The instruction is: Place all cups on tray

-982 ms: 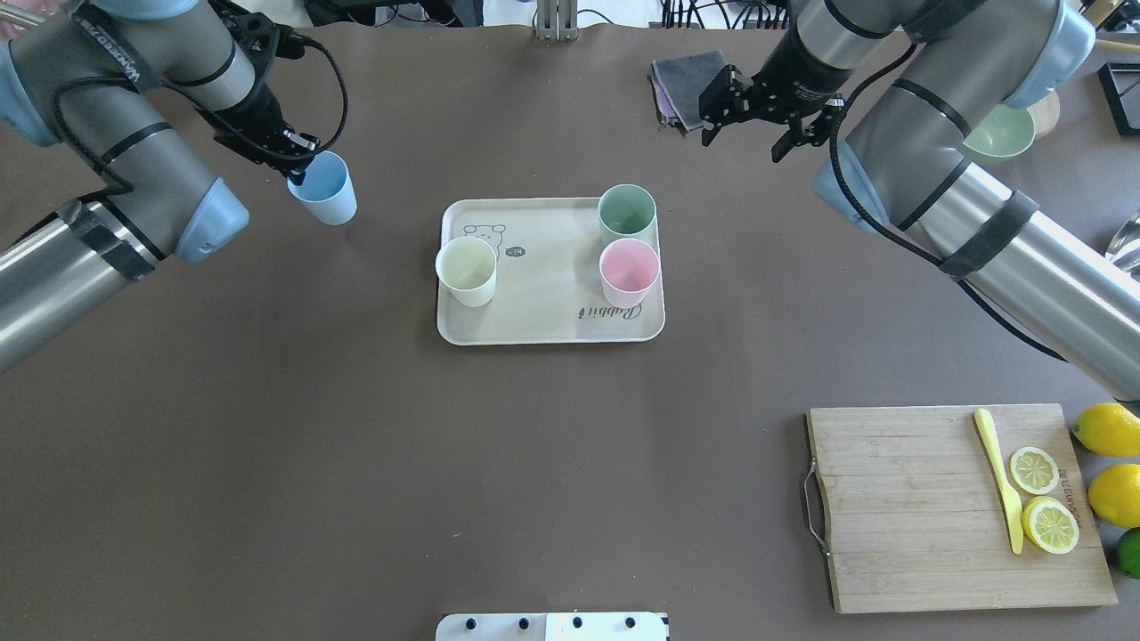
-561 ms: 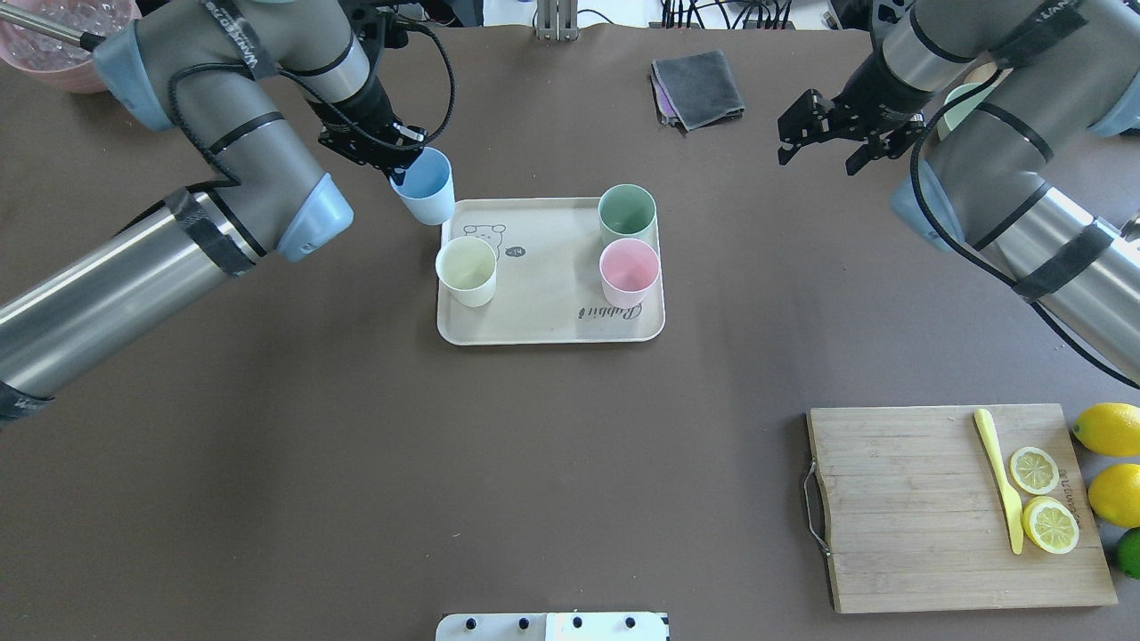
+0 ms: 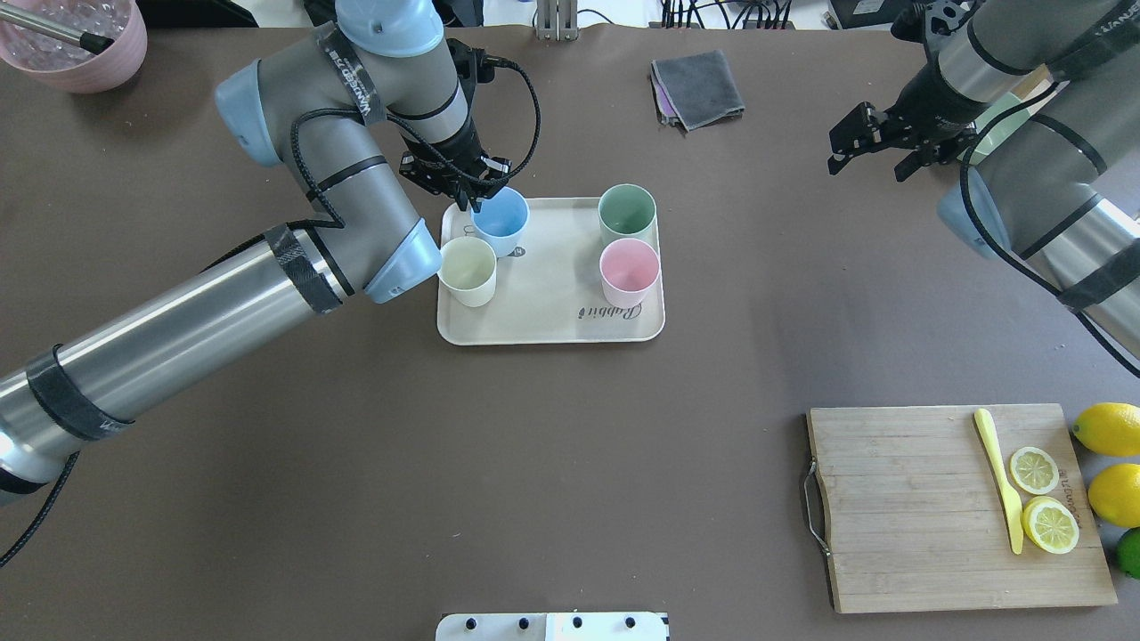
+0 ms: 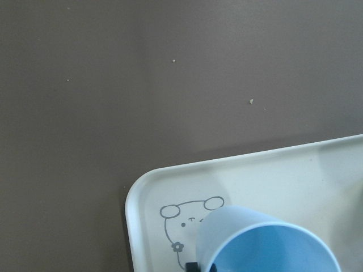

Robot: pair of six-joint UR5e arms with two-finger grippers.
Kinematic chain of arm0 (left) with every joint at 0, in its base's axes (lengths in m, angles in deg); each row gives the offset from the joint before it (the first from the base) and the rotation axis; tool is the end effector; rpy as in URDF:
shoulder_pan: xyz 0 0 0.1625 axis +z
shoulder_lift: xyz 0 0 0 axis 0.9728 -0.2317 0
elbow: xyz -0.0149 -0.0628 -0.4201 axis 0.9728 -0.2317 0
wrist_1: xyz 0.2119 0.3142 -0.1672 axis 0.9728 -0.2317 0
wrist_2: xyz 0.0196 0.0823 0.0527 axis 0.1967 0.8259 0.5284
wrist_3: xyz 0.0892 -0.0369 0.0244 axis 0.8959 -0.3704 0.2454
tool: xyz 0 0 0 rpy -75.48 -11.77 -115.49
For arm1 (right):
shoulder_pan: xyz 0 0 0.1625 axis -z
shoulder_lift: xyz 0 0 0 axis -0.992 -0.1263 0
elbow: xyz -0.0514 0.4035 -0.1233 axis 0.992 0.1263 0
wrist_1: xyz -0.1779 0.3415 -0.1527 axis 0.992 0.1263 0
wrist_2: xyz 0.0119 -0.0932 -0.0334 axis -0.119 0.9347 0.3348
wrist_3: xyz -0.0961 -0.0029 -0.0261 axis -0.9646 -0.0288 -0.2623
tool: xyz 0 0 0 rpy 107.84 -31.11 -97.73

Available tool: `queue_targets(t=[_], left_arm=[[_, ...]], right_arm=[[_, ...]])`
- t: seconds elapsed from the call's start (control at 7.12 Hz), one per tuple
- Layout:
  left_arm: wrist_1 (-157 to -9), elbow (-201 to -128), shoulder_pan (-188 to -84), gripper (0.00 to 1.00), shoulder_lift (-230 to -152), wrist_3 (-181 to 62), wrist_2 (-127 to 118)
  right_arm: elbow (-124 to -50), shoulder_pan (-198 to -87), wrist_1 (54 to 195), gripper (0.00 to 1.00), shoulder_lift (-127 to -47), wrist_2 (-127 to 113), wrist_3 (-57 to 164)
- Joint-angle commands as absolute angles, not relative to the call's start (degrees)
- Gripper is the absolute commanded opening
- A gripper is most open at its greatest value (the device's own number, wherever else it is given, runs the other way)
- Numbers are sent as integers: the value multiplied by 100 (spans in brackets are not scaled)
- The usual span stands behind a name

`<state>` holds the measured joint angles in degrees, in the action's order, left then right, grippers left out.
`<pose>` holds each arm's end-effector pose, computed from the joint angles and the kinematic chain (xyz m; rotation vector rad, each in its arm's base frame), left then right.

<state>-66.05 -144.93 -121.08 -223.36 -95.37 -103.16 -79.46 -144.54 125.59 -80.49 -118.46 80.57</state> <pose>0.5080 -0.6160 0.2035 0.1130 0.8704 0.1116 -0.2632 -0.6249 0.4006 0.0132 -0.9380 0.0132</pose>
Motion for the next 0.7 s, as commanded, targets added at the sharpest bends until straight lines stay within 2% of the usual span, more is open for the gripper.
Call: queue_targets(t=[0.0,0.28,0.56], left_arm=[[-6593,-14652,-12291,98,-22165,-9501,-10377],[-6435,-15396,-12852,98,-21447,-9028,-11034],[-5639,-16240,-13336,98,-20812,-7838,-11046]], right_arm=[[-7973,-14567,12566,100,-8198,-11857,8013],[-7982,-14777,12688,100,-8225,-11866,7663],[-8113,-15110,12733,100,-8653,-11866,6980]])
